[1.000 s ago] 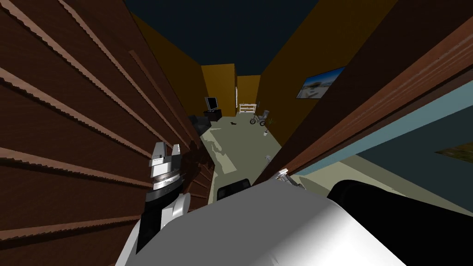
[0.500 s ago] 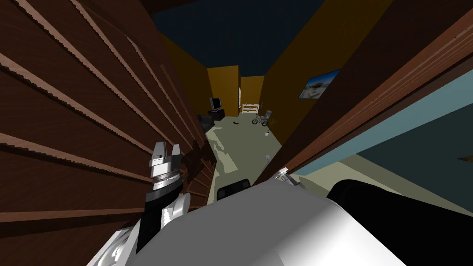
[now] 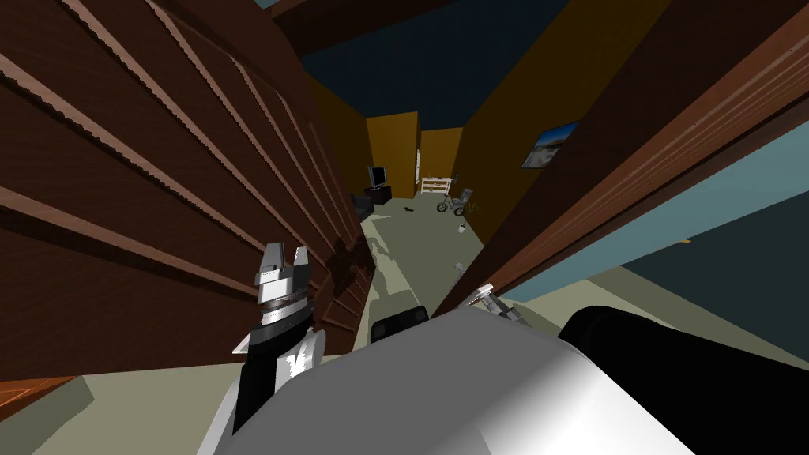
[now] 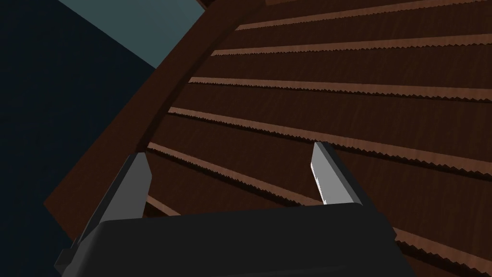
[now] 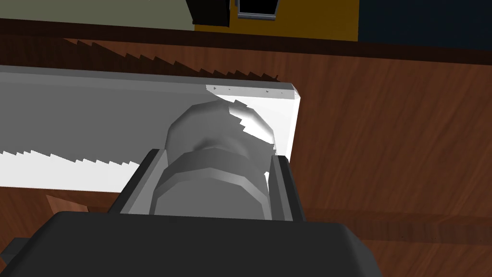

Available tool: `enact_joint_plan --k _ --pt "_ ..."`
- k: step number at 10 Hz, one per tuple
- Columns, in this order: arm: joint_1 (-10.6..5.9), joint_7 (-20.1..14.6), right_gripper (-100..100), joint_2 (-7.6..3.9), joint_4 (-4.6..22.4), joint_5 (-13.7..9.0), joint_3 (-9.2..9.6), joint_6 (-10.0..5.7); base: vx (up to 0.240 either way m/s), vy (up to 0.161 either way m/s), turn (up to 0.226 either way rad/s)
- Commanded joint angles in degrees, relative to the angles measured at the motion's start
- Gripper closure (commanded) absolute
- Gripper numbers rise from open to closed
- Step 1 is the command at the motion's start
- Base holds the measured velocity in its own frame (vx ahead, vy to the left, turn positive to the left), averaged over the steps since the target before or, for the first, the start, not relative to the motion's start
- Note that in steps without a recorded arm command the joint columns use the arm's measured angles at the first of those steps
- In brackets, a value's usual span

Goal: Pull the door open

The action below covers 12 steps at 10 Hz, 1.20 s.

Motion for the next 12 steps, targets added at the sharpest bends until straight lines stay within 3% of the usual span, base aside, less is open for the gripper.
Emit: enact_joint_plan --k 1,6,7,12 --pt "-0.59 -0.46 100 -0.5 0.56 -0.02 -0.12 -0.19 -0.201 -0.003 0.118" --pt "-2.55 -1.95 100 -2.21 2.52 -0.13 -0.65 -0.75 -0.212 -0.022 0.087" --pt "-2.41 -1.64 100 -1.95 2.2 -0.08 -0.55 -0.44 -0.105 -0.027 0.012" --pt "-4.69 -3.1 100 -3.73 4.41 0.2 -0.52 -1.0 -0.233 -0.049 0.155"
